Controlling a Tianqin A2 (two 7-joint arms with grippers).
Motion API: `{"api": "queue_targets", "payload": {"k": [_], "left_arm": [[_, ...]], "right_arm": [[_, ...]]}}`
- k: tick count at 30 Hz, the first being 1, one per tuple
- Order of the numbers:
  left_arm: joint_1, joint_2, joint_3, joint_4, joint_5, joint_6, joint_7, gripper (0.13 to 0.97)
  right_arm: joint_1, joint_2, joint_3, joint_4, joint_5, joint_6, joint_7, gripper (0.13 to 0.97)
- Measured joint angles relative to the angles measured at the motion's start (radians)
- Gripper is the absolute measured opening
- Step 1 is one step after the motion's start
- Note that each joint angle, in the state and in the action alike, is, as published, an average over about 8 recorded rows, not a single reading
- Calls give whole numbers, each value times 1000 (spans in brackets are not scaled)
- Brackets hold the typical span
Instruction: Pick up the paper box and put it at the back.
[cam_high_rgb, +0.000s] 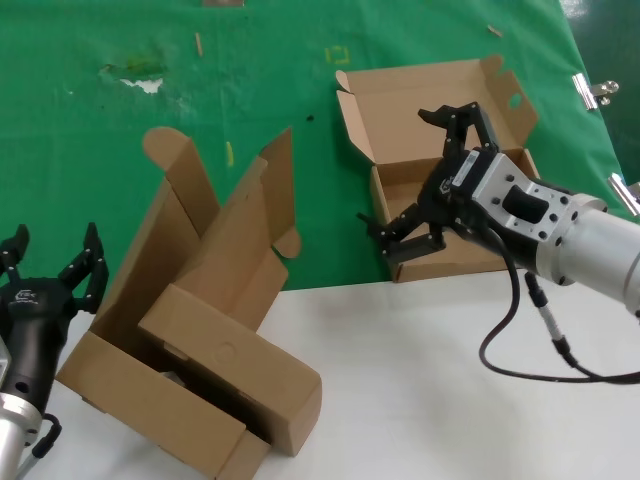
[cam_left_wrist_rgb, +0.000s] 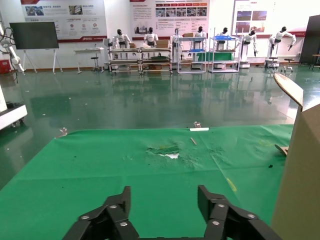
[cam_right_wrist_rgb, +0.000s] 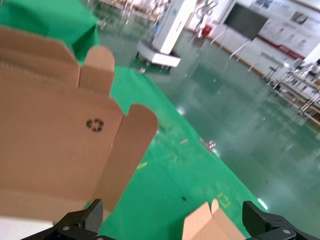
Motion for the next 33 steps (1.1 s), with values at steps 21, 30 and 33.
{"api": "queue_targets", "payload": {"k": [21, 30, 33], "left_arm": [[0, 0, 0, 0, 0, 0, 0, 664], [0, 0, 0, 0, 0, 0, 1, 884], [0, 0, 0, 0, 0, 0, 0, 895]], "right_arm": [[-171, -46, 39, -75, 372, 356, -193, 966], [-245, -67, 57, -107, 532, 509, -276, 966], [-269, -73, 62, -117, 585, 559, -303, 966]]}}
